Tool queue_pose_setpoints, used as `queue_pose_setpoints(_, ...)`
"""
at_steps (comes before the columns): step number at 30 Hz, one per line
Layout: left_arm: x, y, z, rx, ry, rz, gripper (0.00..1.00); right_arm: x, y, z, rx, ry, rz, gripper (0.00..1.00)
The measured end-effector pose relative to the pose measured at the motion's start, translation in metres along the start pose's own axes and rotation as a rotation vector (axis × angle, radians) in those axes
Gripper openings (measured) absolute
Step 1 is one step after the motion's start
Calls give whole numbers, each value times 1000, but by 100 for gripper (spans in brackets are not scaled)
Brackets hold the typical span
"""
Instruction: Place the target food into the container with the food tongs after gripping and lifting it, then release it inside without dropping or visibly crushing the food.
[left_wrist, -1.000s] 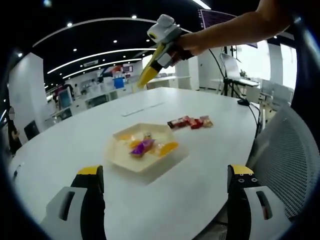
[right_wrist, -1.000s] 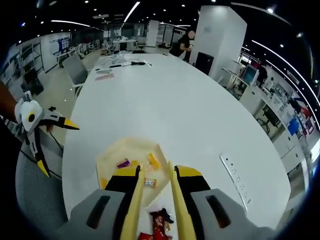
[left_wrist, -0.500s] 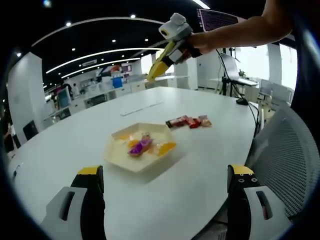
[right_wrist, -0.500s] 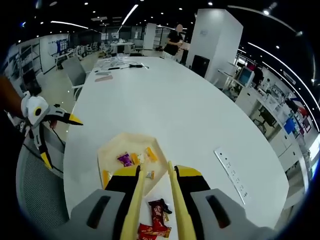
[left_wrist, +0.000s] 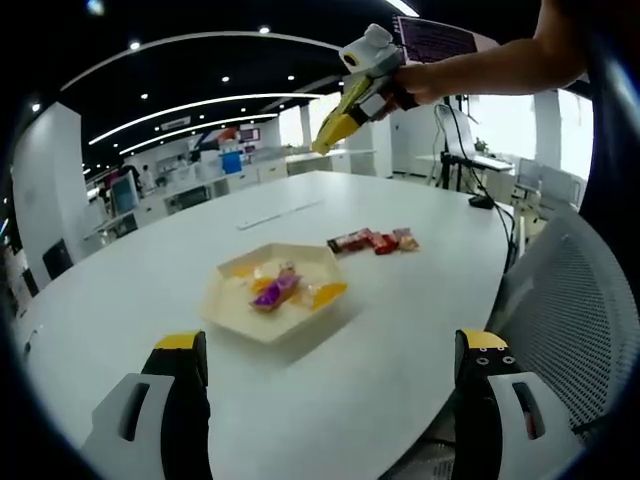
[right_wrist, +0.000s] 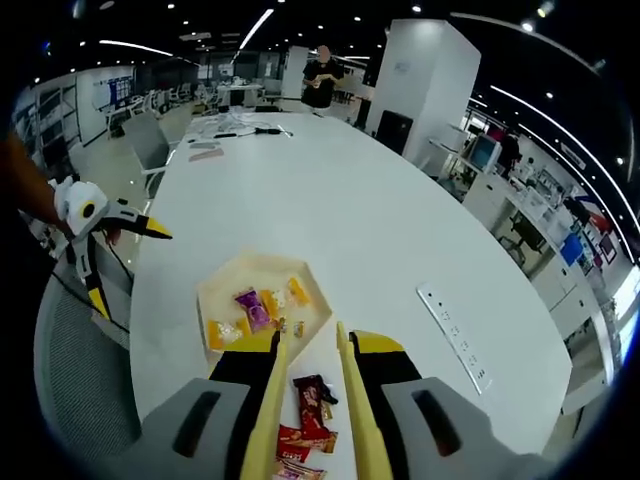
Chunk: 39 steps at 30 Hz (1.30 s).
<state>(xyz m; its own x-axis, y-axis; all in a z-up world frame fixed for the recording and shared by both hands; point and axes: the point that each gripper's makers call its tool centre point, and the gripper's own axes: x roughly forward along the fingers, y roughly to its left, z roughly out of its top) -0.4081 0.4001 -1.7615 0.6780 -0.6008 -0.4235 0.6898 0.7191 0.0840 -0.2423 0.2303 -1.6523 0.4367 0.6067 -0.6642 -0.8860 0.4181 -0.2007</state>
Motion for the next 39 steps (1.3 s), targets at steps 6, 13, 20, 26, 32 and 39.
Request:
queue_pose_setpoints(6, 0, 0, 0, 3, 0, 1, 100, -5, 1, -18, 16, 5, -19, 26)
queue_pose_setpoints(13, 0, -2, -1, 8, 8, -9, 100, -8, 0, -43, 26, 22, -26, 27)
queue_pose_setpoints(20, 0, -1, -1, 2, 7, -5, 100, -2, 0, -60, 20, 22, -6, 27)
queue_pose_setpoints(26, 1, -2, -3, 3, 16, -10, 100, 8, 3, -69, 23, 13, 9, 27)
queue_pose_setpoints(32, 1, -3, -5, -2, 25, -15, 100, 22, 4, -84, 21, 24, 28, 27)
queue_pose_setpoints(39, 2, -3, -7, 2, 36, -15, 100, 43, 6, -104, 17, 55, 58, 27)
